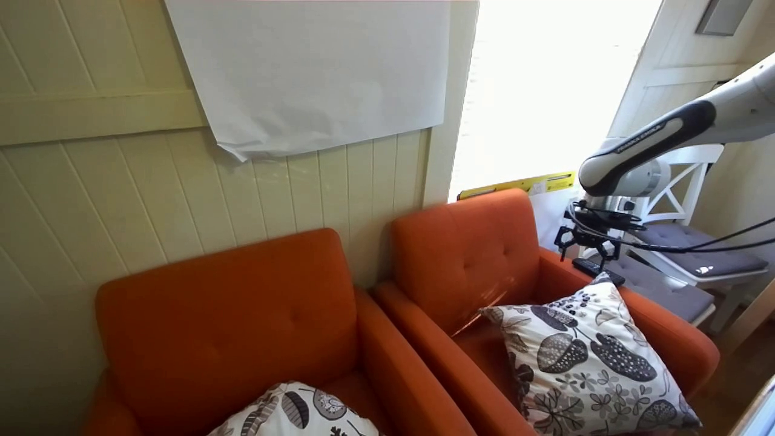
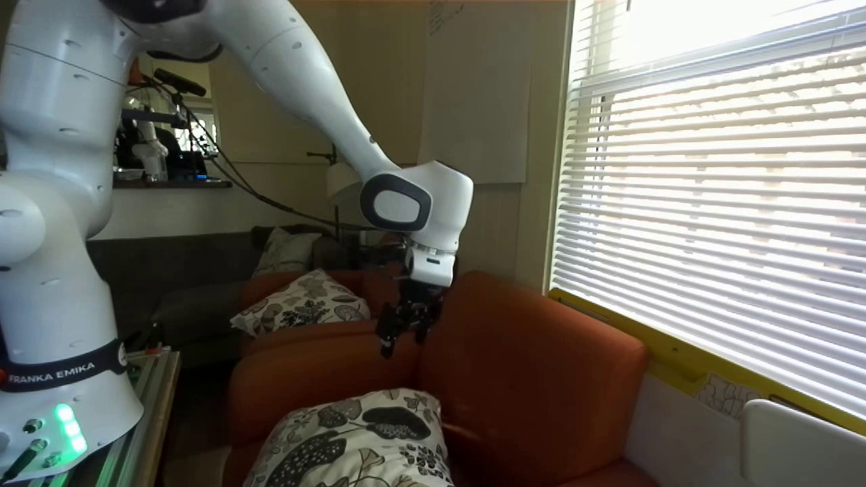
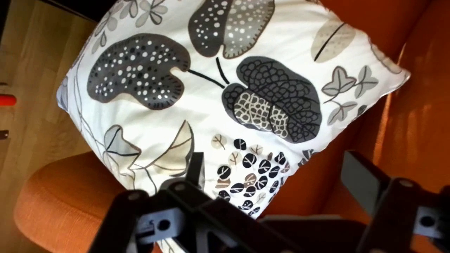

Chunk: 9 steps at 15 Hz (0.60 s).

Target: Set the cushion on the right couch upright

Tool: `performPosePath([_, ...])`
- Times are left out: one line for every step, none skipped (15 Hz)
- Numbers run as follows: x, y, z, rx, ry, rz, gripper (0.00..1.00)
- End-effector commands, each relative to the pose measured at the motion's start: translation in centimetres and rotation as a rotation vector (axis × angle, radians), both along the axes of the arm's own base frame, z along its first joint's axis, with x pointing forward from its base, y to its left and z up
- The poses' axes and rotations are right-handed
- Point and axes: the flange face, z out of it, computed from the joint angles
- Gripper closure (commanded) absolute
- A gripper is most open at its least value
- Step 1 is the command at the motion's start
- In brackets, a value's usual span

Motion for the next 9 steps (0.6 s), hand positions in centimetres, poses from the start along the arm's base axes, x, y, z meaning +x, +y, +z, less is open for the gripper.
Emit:
performPosePath([3.6,-1.3,-6.2,-0.073,0.099,-0.155,0.00])
performPosePath([4.1,-1.6,-7.4,-0.098,0.130,-0.193,0.00])
performPosePath([4.7,-1.8,-8.5,-0.121,0.152,-0.237,0.00])
performPosePath([5.2,-2.1,-9.7,-0.136,0.178,-0.282,0.00])
performPosePath([5.7,-2.2,-10.8,-0.150,0.210,-0.323,0.00])
performPosePath([6.0,-2.1,-12.0,-0.154,0.256,-0.356,0.00])
performPosePath([6.3,-2.0,-12.9,-0.161,0.300,-0.387,0.00])
performPosePath([6.5,-2.0,-13.6,-0.167,0.335,-0.414,0.00])
performPosePath([6.7,-1.9,-14.3,-0.167,0.376,-0.428,0.00])
